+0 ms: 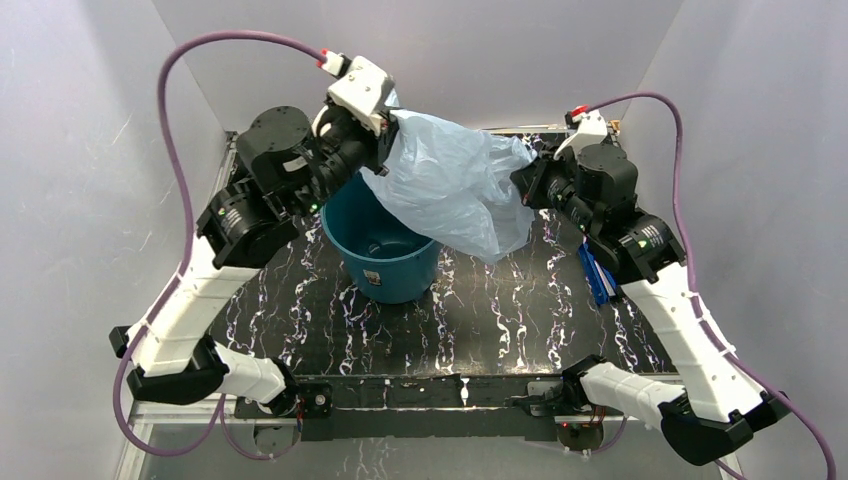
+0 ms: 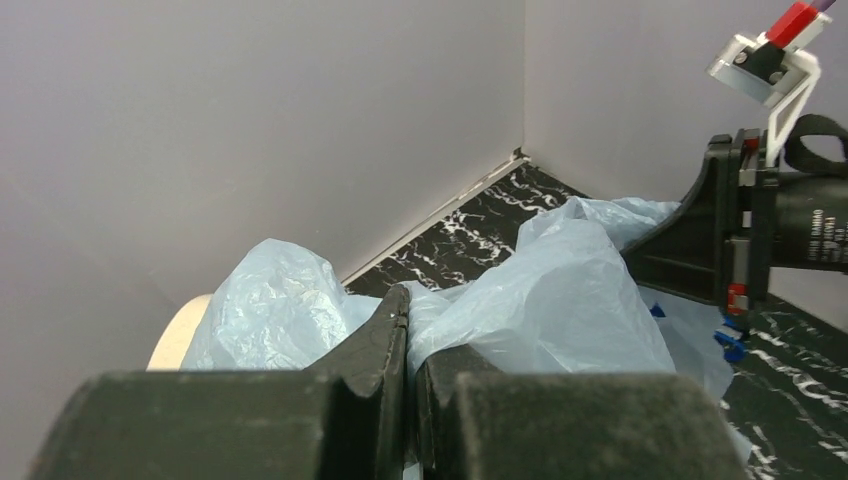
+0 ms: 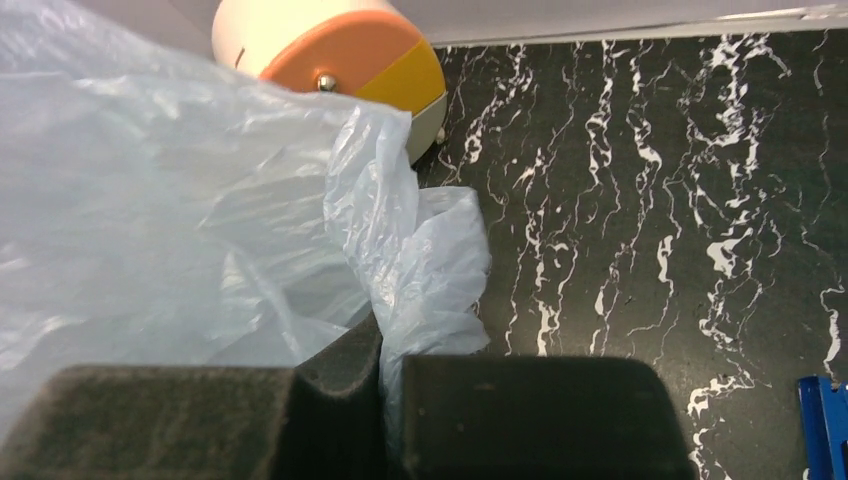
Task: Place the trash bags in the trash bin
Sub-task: Place the trash bag in the trash bin.
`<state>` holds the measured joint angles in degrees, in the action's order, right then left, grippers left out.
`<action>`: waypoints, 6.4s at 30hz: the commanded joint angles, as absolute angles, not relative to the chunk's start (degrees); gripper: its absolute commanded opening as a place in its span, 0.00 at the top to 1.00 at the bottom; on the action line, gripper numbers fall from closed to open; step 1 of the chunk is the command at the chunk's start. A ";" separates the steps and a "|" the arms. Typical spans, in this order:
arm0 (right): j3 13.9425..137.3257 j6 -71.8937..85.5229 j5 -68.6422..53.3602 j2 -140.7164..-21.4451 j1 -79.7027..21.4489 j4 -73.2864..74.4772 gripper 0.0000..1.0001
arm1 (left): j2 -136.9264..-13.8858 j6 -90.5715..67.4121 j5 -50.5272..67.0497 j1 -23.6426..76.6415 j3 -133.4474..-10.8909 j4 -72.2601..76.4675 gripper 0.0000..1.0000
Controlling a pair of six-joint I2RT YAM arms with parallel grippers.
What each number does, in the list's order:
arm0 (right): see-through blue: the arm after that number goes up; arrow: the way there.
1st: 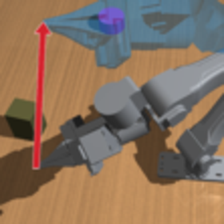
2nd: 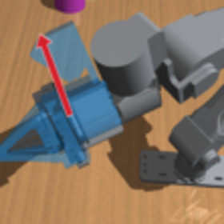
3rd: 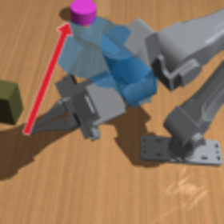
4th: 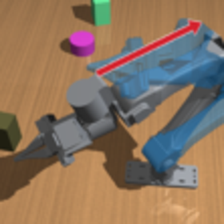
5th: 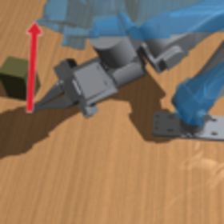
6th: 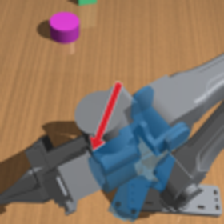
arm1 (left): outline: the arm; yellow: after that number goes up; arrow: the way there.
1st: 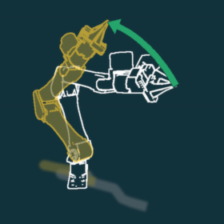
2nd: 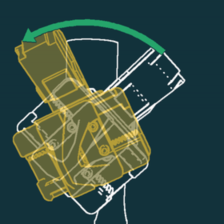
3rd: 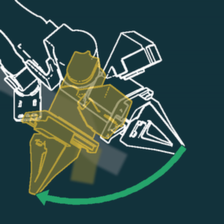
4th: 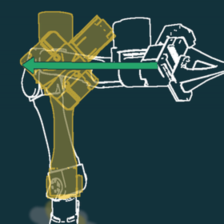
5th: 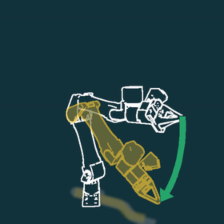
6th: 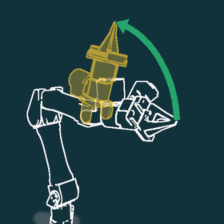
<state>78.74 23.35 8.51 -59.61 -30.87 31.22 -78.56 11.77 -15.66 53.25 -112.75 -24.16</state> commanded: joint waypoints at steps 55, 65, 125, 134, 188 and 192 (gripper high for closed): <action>120.33 18.33 -8.32 -84.24 -30.58 41.79 0.93 | -74.36 -15.31 24.26 21.80 -77.55 -18.71 0.82; 118.79 18.81 -5.90 -85.03 -30.52 41.58 0.93 | -67.99 -9.73 14.54 21.71 -83.64 -28.52 0.46; 110.71 28.88 -34.53 -83.42 -30.55 24.02 0.90 | -63.05 -3.02 25.47 21.97 -84.55 -27.11 0.23; 110.09 28.56 -35.68 -82.82 -30.56 23.82 0.89 | -67.73 -4.10 27.53 21.97 -80.00 -25.87 0.56; 104.80 38.51 -35.54 -85.28 -30.52 13.73 0.91 | -55.10 -4.17 13.19 43.33 -64.30 -14.42 0.52; 104.53 39.52 -37.61 -85.69 -30.58 12.75 0.91 | -55.28 -5.29 13.40 43.37 -64.05 -11.93 0.77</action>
